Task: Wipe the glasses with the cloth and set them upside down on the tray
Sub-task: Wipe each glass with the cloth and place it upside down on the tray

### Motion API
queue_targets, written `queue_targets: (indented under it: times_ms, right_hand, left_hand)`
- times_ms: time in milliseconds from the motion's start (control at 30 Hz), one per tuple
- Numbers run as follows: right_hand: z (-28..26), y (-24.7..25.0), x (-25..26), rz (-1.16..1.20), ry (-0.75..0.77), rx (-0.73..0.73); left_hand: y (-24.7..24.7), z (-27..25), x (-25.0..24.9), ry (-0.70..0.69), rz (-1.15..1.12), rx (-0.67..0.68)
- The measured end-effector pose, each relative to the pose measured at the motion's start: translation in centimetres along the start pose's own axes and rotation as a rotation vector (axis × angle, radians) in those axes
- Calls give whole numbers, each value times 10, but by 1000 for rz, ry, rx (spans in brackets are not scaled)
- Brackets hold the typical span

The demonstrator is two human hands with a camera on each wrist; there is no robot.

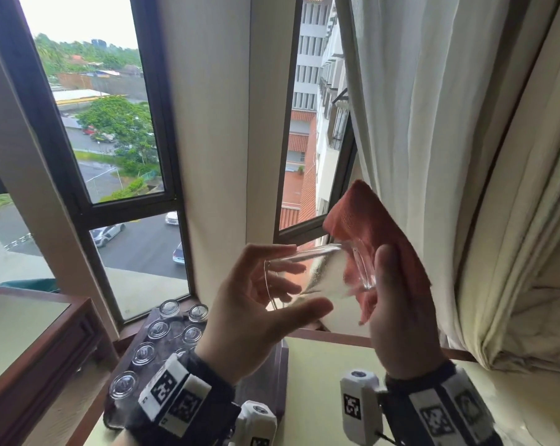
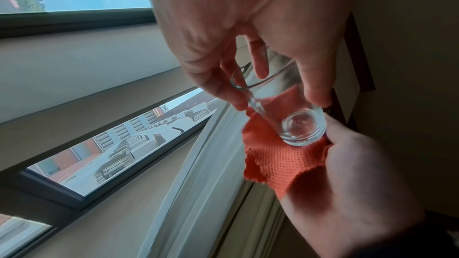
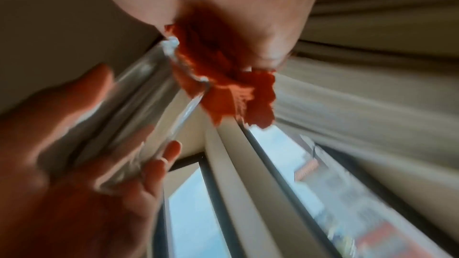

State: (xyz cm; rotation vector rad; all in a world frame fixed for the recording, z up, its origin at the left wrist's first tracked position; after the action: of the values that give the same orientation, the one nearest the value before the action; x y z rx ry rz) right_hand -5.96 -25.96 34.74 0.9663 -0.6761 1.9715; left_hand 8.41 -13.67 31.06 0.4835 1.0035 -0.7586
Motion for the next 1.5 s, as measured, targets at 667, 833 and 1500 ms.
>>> queue_targets:
  times_ms: [667,833,1500]
  right_hand:
    - [-24,9,-15,-229,-105,61]
    - [-37,-8,-4,-404,247,183]
    - [2,8,8,-209,-67,176]
  left_hand:
    - [-8,13,18,73,-136,15]
    - [-9,12,17,42,-17,32]
    - [-13,5,14,0,-109,38]
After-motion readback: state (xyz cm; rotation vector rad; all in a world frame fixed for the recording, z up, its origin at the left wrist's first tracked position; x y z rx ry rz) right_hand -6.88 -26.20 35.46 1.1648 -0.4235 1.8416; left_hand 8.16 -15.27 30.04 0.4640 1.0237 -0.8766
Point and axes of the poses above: each hand's wrist, its own z-axis towards the middle knuckle, its own y-axis out of the back of the hand, x = y × z, the point moved 4 cm from there along z, towards the middle knuckle, and after that the axes turned 2 degrees about -y, right-handed, at the moved point
